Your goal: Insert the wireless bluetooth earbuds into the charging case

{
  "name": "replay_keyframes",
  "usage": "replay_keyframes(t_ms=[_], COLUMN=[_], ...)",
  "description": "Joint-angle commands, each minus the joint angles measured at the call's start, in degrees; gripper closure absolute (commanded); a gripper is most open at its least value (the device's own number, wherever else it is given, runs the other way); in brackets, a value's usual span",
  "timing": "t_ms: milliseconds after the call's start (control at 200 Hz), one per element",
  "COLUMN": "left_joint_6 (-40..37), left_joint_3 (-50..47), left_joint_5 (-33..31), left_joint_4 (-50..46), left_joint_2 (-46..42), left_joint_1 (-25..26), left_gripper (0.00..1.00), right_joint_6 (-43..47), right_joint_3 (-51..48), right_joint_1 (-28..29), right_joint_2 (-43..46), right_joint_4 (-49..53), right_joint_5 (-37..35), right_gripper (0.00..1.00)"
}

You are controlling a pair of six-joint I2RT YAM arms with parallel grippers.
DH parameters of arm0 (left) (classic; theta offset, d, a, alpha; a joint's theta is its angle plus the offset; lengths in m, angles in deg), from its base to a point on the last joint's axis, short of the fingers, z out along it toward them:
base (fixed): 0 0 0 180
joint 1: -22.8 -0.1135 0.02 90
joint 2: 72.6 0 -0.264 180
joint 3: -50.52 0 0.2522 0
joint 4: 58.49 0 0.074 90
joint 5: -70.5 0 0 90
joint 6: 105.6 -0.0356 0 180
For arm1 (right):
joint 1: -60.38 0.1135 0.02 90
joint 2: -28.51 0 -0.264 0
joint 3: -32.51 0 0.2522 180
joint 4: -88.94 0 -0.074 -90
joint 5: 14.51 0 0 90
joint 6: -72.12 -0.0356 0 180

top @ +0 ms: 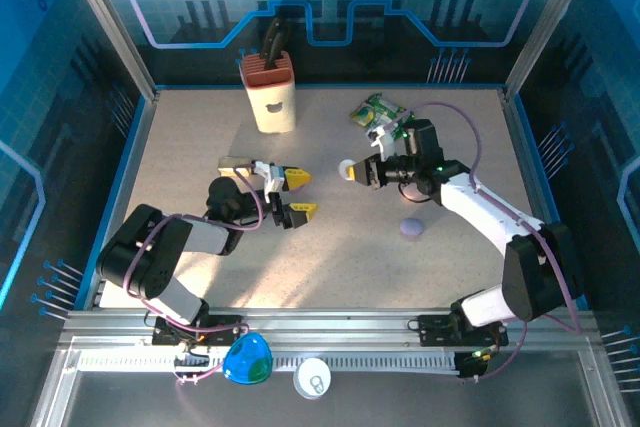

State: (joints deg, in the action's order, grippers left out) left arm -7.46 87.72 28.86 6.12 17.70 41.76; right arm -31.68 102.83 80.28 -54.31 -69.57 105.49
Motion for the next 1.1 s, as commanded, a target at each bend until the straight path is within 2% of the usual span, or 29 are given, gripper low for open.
replay_keyframes(t_ms=[0, 205, 330, 435, 545, 650, 695, 795, 960, 1060, 1095], left_joint_6=[-8.4, -17.7, -24.9, -30.8, -33.7, -33.8, -33.4, -31.1, -25.6, -19.9, -18.7], left_joint_3=[-0.8, 1.3, 3.7, 6.5, 8.5, 9.3, 9.4, 9.8, 9.8, 7.8, 6.9], left_joint_5=[-6.2, -8.7, -11.5, -14.4, -15.7, -15.8, -15.7, -16.5, -22.9, -26.9, -28.2], left_joint_4=[-3.0, -16.7, -29.2, -40.6, -47.3, -49.0, -49.1, -48.6, -48.5, -44.2, -42.7], left_joint_2=[-1.5, -3.6, -5.4, -6.0, -6.0, -5.8, -5.8, -6.1, -8.9, -11.5, -12.4], left_joint_1=[0.3, 2.8, 5.0, 7.0, 8.1, 8.4, 8.4, 8.3, 5.7, 2.6, 1.7], left_gripper=[0.13, 0.11, 0.09, 0.08, 0.06, 0.05, 0.01, 0.01, 0.01, 0.01, 0.01], right_joint_6=[-4.7, -10.2, -12.6, -13.3, -13.2, -13.1, -13.0, -12.5, -10.2, -7.8, -6.7], right_joint_3=[0.5, 1.0, 1.0, 0.7, 0.6, 0.6, 0.7, 0.4, 0.2, -0.7, -1.2], right_joint_1=[-1.7, -2.9, -2.8, -2.8, -3.0, -3.4, -3.7, -4.7, -7.8, -9.9, -10.5], right_joint_2=[-2.7, -10.4, -15.2, -18.0, -19.6, -19.9, -19.5, -17.6, -12.2, -7.4, -5.7], right_joint_4=[4.7, 4.9, 1.7, 0.2, -0.2, 0.2, 0.6, 1.6, 4.1, 3.6, 3.3], right_joint_5=[-4.0, -1.8, 0.6, 0.2, -0.9, -2.0, -2.2, -3.5, -6.4, -8.7, -10.3], right_gripper=[0.84, 0.82, 0.81, 0.81, 0.78, 0.71, 0.68, 0.57, 0.43, 0.36, 0.30])
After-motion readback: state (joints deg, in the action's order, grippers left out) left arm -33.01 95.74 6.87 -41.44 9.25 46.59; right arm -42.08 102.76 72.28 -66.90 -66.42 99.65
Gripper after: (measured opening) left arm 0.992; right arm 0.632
